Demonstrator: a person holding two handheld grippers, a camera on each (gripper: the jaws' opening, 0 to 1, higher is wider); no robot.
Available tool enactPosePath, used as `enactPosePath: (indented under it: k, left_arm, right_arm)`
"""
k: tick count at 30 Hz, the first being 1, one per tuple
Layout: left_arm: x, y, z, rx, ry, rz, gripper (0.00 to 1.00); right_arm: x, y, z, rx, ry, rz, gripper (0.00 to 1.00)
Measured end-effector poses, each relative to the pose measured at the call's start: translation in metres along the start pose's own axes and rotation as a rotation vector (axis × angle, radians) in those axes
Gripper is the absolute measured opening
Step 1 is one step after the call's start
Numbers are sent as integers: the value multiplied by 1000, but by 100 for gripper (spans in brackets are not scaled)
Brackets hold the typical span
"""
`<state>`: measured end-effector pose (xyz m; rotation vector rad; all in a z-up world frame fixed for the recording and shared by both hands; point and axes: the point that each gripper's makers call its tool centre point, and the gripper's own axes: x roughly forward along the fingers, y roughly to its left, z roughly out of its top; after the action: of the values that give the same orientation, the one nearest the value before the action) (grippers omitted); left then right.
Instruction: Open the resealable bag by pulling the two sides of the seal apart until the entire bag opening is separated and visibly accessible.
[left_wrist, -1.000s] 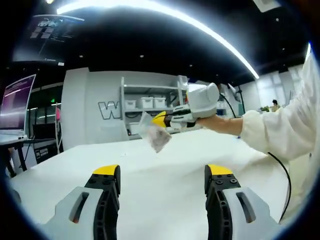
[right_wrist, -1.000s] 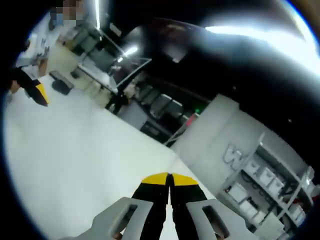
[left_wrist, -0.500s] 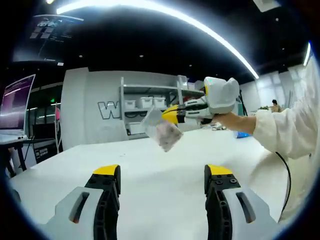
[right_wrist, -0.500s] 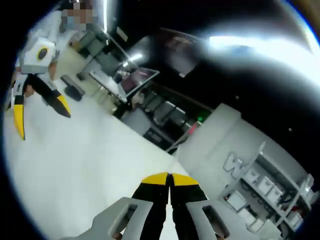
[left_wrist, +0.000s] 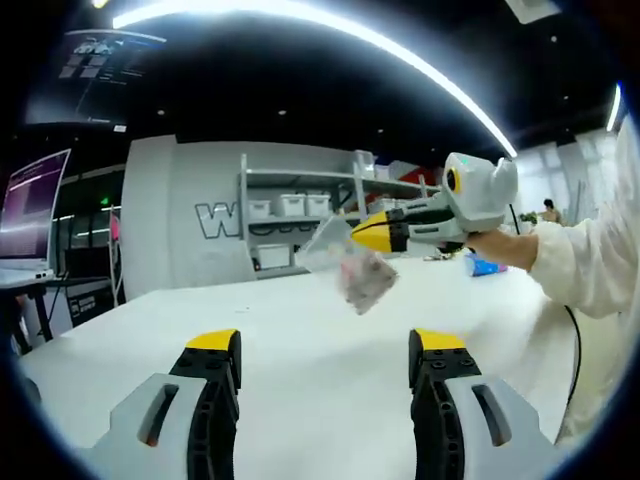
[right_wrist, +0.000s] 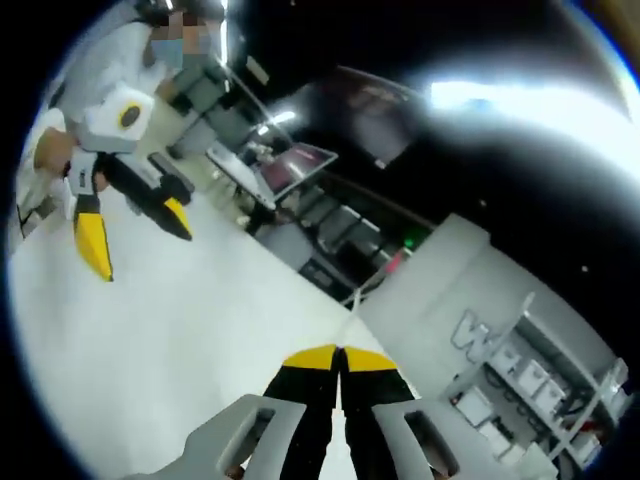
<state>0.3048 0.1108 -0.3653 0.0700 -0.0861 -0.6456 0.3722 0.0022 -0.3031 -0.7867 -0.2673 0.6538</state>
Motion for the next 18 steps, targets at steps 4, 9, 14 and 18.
enactPosePath:
  k: [4,9,14,18]
  left_arm:
    - [0,-1,-1,-3,2,-2,67]
    - [1,-3,-2,-5,3,-7,67]
    - [-1,-2,-2,-6,1,-3,67]
    - [-3,-1,-3,-7,1,2,67]
  right_arm:
    - [-16,10,4,-11,0,14,0]
    - [-36,22,12,-20,-6,29,0]
    - [-57,40,15,-29,-5,55,0]
    - [-69,56,15,-32,2,85,0]
